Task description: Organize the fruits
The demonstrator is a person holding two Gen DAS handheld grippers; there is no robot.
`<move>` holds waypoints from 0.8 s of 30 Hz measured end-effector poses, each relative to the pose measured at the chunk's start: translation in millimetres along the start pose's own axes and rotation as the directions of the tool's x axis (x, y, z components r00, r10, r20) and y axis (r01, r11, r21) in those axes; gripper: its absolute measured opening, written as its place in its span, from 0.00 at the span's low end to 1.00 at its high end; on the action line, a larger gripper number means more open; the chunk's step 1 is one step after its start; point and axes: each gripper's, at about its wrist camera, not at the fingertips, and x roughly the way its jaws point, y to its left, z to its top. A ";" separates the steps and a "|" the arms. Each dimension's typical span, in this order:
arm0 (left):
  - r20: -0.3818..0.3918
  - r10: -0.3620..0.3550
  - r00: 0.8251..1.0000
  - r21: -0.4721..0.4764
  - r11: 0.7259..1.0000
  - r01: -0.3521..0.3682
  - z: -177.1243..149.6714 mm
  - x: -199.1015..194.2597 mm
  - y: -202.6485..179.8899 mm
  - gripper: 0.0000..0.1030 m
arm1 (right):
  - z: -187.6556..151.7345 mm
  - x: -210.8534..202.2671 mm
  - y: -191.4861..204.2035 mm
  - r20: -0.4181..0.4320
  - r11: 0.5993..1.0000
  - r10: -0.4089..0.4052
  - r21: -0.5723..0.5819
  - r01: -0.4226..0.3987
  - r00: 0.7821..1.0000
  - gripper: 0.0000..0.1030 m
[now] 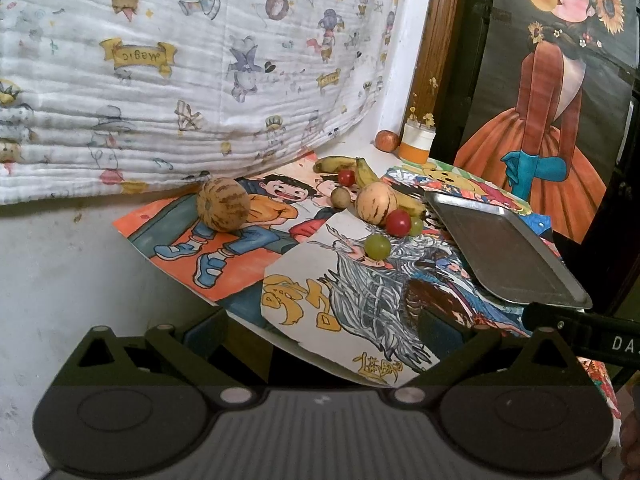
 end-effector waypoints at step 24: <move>-0.008 -0.001 1.000 0.002 1.000 0.001 -8.6 4.6 -3.4 1.00 | -1.7 1.8 0.2 -0.007 1.000 -0.001 0.000 0.001 1.000 1.00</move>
